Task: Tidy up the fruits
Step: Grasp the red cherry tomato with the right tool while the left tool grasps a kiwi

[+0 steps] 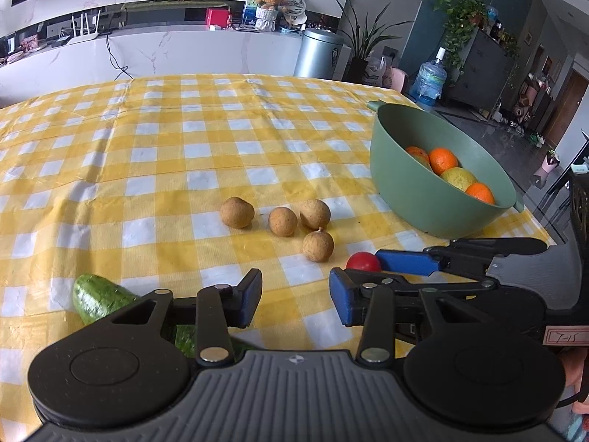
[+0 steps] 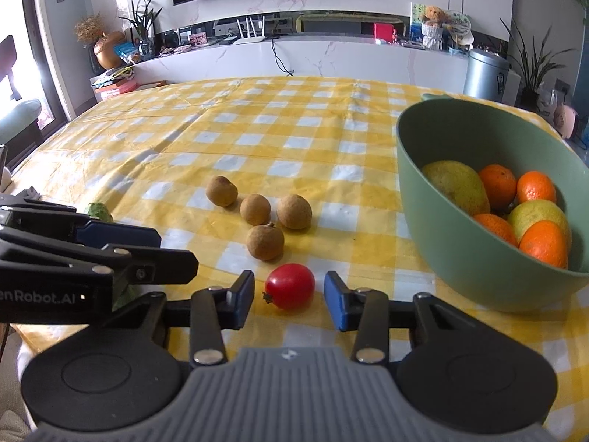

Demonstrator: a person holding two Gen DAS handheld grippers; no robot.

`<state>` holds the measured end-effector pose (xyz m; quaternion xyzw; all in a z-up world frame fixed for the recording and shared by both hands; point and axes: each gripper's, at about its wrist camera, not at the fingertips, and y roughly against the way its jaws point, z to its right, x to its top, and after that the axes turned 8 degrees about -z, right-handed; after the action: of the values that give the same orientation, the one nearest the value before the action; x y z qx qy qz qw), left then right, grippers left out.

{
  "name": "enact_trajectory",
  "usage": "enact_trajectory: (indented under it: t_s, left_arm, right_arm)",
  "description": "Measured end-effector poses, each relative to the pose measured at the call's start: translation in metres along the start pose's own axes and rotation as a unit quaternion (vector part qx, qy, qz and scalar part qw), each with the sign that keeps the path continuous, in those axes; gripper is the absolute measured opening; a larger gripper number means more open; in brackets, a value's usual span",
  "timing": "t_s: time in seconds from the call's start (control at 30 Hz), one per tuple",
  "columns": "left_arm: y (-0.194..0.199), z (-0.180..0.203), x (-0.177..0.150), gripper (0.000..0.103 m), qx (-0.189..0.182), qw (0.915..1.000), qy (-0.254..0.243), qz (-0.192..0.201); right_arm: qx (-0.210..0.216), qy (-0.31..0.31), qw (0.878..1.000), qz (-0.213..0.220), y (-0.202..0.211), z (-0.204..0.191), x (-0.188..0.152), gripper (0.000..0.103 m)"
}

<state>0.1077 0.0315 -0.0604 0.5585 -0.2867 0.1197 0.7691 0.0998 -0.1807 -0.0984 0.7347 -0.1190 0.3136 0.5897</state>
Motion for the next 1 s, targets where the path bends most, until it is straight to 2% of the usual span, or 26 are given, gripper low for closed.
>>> enact_trajectory:
  t_s: [0.23,0.4,0.57,0.73,0.93,1.0]
  left_arm:
    - [-0.009,0.004,0.006,0.045,-0.007,1.0000,0.002,-0.006]
    - [-0.016,0.009,0.015,0.045,-0.015,0.9998,0.007,-0.006]
    - [-0.031,0.015,0.025,0.045,-0.004,0.9998,0.012,-0.018]
    - [-0.045,0.014,0.030,0.045,0.000,0.9991,0.030,-0.029]
    - [-0.053,0.016,0.032,0.045,0.011,0.9989,0.029,-0.034]
    - [-0.053,0.017,0.032,0.042,0.011,0.9991,0.025,-0.033]
  right_arm:
    - [0.011,-0.012,1.000,-0.010,-0.004,0.004,0.000,0.027]
    - [-0.004,-0.032,0.999,0.002,0.004,0.012,-0.001,0.027]
    - [-0.014,-0.074,0.997,-0.002,0.004,0.026,0.001,0.027]
    - [-0.029,-0.083,0.996,0.004,0.005,0.030,0.001,0.027]
    - [-0.020,-0.093,0.995,0.001,0.001,0.033,0.001,0.027]
    - [-0.019,-0.093,0.996,0.001,0.001,0.033,0.002,0.027]
